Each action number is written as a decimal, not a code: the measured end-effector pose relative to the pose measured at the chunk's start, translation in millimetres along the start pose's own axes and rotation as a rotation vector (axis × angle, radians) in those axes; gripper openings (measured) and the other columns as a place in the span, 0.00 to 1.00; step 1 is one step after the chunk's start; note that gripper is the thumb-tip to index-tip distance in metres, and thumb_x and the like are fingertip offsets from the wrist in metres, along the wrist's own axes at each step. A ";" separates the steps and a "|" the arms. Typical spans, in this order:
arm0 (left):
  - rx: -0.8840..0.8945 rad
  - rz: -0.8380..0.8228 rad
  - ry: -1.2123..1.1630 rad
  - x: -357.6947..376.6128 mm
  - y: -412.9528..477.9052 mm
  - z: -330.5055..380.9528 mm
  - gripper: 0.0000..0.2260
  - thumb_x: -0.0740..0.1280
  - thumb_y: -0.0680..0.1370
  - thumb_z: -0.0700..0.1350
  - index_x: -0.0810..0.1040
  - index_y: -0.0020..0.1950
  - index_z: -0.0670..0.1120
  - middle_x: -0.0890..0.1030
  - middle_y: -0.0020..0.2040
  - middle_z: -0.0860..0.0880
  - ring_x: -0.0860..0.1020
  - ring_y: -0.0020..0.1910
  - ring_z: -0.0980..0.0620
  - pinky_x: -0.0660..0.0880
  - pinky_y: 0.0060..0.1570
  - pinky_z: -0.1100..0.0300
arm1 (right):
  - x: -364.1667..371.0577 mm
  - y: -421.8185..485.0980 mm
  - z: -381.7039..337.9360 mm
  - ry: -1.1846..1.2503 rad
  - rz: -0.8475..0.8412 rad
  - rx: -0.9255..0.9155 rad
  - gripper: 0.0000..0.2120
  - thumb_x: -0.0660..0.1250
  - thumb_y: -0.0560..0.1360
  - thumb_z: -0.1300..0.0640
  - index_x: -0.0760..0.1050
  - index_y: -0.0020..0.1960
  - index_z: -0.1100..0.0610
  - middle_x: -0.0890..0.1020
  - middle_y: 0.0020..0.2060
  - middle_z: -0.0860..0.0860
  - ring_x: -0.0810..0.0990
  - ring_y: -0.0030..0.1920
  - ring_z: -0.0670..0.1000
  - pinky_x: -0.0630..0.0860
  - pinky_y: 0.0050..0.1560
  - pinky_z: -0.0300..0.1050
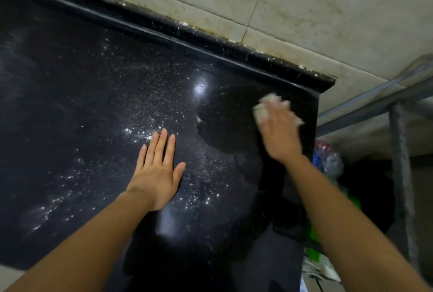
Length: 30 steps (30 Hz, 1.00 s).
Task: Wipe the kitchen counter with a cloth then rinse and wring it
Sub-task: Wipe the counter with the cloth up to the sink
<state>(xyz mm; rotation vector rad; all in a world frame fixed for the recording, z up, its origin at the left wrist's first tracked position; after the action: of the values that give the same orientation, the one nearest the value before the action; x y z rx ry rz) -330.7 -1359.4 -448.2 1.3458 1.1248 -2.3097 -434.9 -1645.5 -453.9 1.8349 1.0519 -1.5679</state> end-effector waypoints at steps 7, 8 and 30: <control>0.011 0.038 -0.001 5.3 2.0 -4.2 0.31 0.27 0.72 0.62 0.22 0.69 0.48 0.19 0.68 0.51 0.20 0.67 0.53 0.20 0.62 0.59 | -7.9 37.7 36.2 0.116 0.045 0.726 0.28 0.42 0.83 0.50 0.42 0.78 0.61 0.41 0.77 0.60 0.38 0.76 0.62 0.37 0.74 0.55; 0.012 0.039 -0.004 5.8 2.7 -4.5 0.31 0.27 0.72 0.62 0.21 0.69 0.48 0.19 0.68 0.51 0.20 0.67 0.53 0.21 0.63 0.58 | -7.7 47.7 22.1 0.132 0.063 0.764 0.28 0.43 0.83 0.49 0.41 0.78 0.62 0.40 0.77 0.61 0.37 0.76 0.62 0.36 0.74 0.55; -0.023 0.003 0.032 5.7 2.9 -4.0 0.28 0.37 0.80 0.60 0.23 0.70 0.49 0.23 0.71 0.50 0.23 0.69 0.52 0.27 0.68 0.55 | 4.4 56.2 -52.9 0.052 -0.149 -0.031 0.25 0.46 0.83 0.47 0.48 0.79 0.50 0.45 0.78 0.53 0.40 0.77 0.56 0.40 0.75 0.52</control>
<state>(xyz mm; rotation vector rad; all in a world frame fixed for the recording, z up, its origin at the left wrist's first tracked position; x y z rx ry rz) -329.6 -1357.6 -455.5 1.3796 1.1547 -2.2732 -358.3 -1635.2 -453.2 1.8211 1.2553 -1.5855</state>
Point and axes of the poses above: each hand's wrist, its own y-axis towards the middle knuckle, its own x-axis out of the palm, z = x × y, the point moved 3 cm from there along y, towards the middle knuckle
